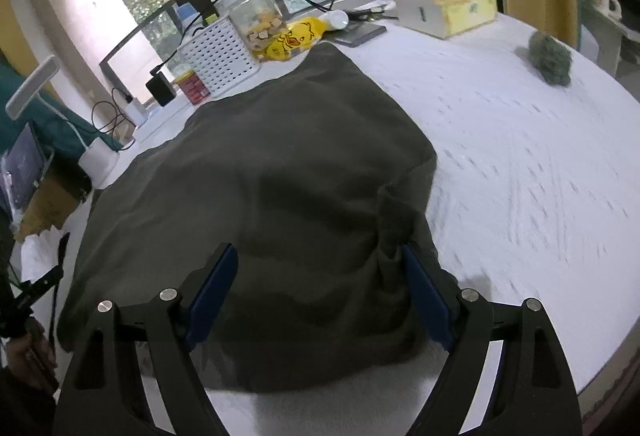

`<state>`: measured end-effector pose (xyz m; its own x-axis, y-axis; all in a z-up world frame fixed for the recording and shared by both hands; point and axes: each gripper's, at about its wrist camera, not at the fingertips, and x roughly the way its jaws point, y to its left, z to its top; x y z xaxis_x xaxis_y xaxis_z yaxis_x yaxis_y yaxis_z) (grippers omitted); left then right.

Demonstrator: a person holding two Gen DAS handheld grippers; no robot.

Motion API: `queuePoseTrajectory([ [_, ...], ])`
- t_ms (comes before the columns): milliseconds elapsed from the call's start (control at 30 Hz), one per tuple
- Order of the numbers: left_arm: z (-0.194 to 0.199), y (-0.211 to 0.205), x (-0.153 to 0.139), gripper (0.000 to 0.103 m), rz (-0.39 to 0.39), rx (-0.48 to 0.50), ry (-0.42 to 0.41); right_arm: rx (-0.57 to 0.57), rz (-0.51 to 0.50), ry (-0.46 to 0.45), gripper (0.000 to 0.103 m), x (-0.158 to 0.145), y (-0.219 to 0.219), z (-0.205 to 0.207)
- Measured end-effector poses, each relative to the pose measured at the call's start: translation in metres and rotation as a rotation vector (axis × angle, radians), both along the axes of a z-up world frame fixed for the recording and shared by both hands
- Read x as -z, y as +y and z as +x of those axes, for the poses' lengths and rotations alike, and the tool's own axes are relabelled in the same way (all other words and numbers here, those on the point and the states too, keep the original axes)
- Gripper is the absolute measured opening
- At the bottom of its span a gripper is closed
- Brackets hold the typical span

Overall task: Fold small clothes
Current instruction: 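Grasp the folded shirt edge with both grippers and lift it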

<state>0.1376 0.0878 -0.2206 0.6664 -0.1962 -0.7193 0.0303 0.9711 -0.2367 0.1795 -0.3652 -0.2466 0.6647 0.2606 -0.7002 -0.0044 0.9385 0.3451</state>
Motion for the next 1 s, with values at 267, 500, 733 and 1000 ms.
queuePoseTrajectory([
  [267,0.020,0.006,0.005,0.069,-0.005,-0.006,0.022,-0.024,-0.035,-0.020,0.086,0.000,0.012,0.028],
  [500,0.036,0.010,0.009,0.069,-0.014,0.002,0.033,0.012,-0.030,0.012,0.086,-0.004,0.003,0.034],
  [733,0.048,0.013,0.010,0.069,-0.025,0.045,0.031,0.070,-0.093,0.021,0.086,-0.001,-0.009,0.020],
  [1000,0.051,0.027,0.007,0.069,-0.022,0.004,0.025,-0.040,-0.101,-0.013,0.086,0.001,0.018,0.065],
])
